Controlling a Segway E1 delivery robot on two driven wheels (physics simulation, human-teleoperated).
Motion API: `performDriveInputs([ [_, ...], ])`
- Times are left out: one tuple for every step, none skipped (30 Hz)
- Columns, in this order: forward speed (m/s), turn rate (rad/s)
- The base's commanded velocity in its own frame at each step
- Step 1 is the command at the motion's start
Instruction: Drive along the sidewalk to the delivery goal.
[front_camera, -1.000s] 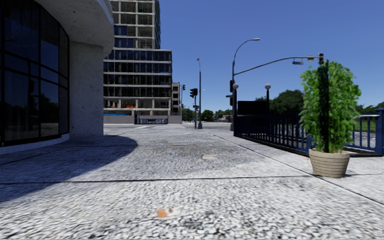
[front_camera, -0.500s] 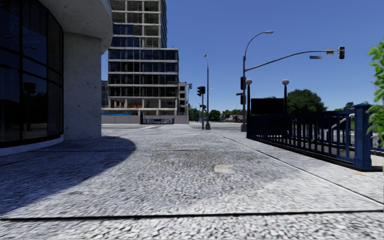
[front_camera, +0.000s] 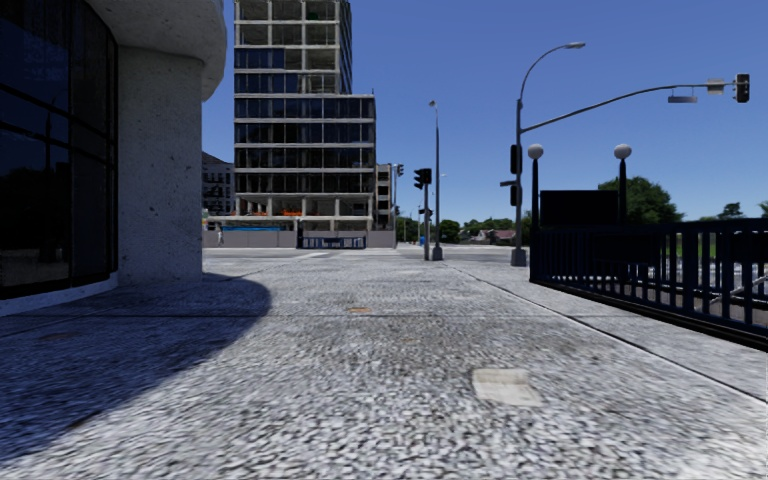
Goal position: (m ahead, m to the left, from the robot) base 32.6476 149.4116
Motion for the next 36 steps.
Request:
performDriveInputs([
  [1.96,0.24],
  [1.96,0.24],
  [1.96,0.24],
  [1.96,0.24],
  [1.96,0.24],
  [1.96,0.24],
  [1.96,0.24],
  [1.96,0.23],
  [1.96,0.23],
  [1.96,0.0],
  [1.96,0.0],
  [1.96,0.0],
  [1.97,0.0],
  [1.97,0.0],
  [1.97,0.0],
  [1.97,0.0],
  [1.97,0.0],
  [1.97,0.0],
  [1.97,0.0],
  [1.97,0.0],
  [1.98,0.0],
  [1.98,0.0],
  [1.98,0.0],
  [1.98,0.0],
  [1.98,0.0],
  [1.98,0.0],
  [1.98,0.0],
  [1.97,0.0],
  [1.96,0.0],
  [1.96,0.0],
  [1.96,0.0],
  [1.96,0.0],
  [1.96,0.0],
  [1.96,0.0],
  [1.96,0.0],
  [1.96,0.0],
])
